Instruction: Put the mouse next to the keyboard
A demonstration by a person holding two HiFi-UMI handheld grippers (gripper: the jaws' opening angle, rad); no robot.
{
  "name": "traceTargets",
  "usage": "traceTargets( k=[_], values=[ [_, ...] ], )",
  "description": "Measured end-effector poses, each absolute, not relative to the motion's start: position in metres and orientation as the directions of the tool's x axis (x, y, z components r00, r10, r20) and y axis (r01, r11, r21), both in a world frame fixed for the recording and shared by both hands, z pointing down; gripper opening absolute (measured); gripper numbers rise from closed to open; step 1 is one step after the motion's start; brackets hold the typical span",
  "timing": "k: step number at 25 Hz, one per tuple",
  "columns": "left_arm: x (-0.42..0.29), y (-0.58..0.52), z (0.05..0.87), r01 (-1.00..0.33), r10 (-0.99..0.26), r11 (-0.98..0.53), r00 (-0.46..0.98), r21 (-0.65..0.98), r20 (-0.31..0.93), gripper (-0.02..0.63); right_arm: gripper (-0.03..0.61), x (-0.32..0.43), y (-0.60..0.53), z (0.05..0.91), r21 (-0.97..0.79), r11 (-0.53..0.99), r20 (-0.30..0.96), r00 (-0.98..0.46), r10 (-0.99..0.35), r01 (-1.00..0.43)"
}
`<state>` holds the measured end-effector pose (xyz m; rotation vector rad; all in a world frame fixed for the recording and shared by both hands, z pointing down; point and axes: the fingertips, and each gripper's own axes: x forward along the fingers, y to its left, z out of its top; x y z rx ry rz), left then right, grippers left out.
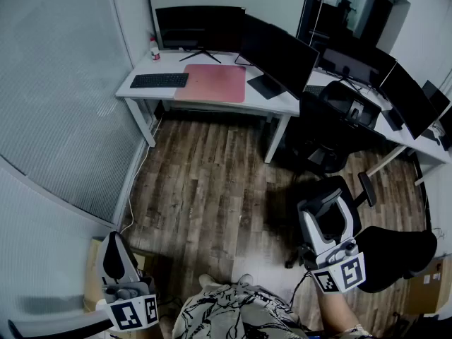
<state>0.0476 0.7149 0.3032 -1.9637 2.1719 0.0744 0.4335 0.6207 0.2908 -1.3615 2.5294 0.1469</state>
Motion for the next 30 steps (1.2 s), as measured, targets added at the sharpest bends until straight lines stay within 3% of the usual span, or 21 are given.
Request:
traceTargets(
  k=[30],
  values=[
    [0.017, 0.704, 0.314, -0.995, -0.985, 0.051, -0.036, -0.082, -0.171, 0.002, 0.304, 0.392, 0.619, 0.301, -0.032, 0.505, -0.237, -0.485, -0.842, -0.862]
  ],
)
